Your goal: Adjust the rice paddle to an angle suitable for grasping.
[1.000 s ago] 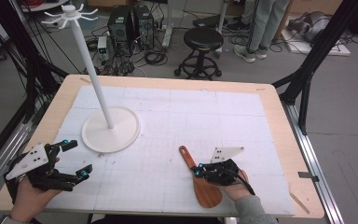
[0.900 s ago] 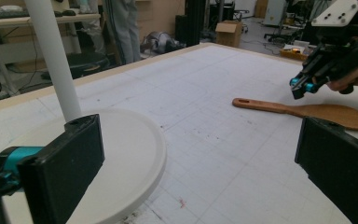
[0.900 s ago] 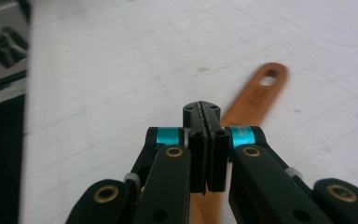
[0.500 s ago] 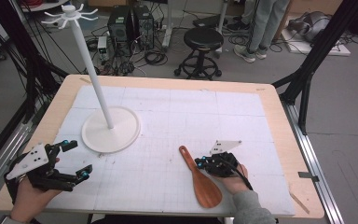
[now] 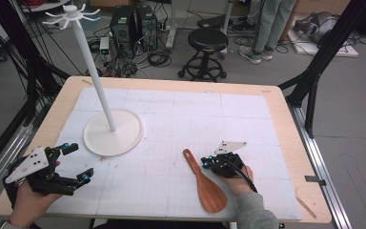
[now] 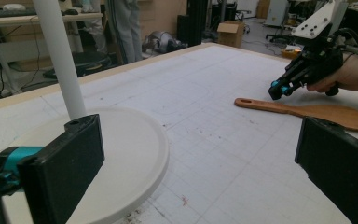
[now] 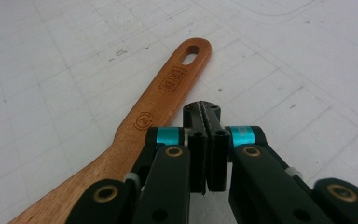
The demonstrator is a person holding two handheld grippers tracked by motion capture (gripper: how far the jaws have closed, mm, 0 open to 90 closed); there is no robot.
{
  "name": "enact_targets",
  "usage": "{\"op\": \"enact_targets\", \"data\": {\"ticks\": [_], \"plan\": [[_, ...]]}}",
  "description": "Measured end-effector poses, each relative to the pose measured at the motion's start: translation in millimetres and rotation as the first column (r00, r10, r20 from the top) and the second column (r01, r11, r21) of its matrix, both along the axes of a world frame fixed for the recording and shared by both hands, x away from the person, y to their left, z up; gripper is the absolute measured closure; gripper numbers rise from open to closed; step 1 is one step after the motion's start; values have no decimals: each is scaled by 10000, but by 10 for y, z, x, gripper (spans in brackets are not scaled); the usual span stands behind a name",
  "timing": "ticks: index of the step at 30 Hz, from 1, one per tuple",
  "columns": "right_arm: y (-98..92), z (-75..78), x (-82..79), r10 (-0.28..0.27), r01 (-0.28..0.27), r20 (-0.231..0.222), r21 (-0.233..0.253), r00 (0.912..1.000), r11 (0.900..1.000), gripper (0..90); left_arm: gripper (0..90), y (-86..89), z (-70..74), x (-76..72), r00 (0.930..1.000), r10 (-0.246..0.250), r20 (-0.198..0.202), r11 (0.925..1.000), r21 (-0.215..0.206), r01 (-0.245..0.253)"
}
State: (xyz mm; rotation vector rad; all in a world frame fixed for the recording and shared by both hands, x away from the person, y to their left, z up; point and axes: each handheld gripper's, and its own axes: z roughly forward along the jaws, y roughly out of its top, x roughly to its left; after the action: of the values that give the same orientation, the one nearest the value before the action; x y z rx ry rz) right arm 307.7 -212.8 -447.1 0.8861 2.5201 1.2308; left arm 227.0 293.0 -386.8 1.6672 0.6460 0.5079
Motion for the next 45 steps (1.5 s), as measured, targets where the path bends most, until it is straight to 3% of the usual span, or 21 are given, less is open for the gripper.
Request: {"op": "enact_targets", "data": {"ticks": [3, 5, 10, 17, 26, 31, 38, 39, 45], "plan": [[12, -9, 29, -25, 24, 100, 87, 9999, 10000, 890, 17, 5, -5, 2, 10000, 20, -28, 10000, 20, -20], [28, -28, 75, -61, 61, -148, 6, 9999, 10000, 890, 18, 4, -6, 0, 10000, 26, -32, 10000, 18, -26], [30, -30, 106, -112, 114, -269, 41, 9996, 9999, 890, 18, 14, -2, 2, 10000, 42, -29, 10000, -24, -42], [61, -30, 136, 56, -56, -171, -7, 9998, 10000, 890, 18, 27, -9, 6, 9999, 92, -49, 10000, -15, -92], [130, -26, 107, 478, -479, -237, -44, 9986, 9988, 890, 18, 32, -15, 10, 9999, 121, -62, 9999, 5, -121], [183, -13, 88, 756, -755, 2, -304, 9971, 9967, 891, 18, 32, -26, 14, 9999, 116, -118, 9999, 25, -115], [299, -1, 38, 1411, -1416, -143, -375, 9899, 9892, 891, 18, 29, -27, 15, 9999, 102, -110, 9999, 41, -102], [337, -2, 27, 1700, -1706, -199, -335, 9852, 9848, 891, 18, 29, -28, 14, 9999, 109, -118, 9999, 39, -108], [392, 10, 3, 2070, -2081, -303, -400, 9779, 9773, 891, 18, 35, -35, 18, 9998, 129, -154, 9999, 75, -128]]}}
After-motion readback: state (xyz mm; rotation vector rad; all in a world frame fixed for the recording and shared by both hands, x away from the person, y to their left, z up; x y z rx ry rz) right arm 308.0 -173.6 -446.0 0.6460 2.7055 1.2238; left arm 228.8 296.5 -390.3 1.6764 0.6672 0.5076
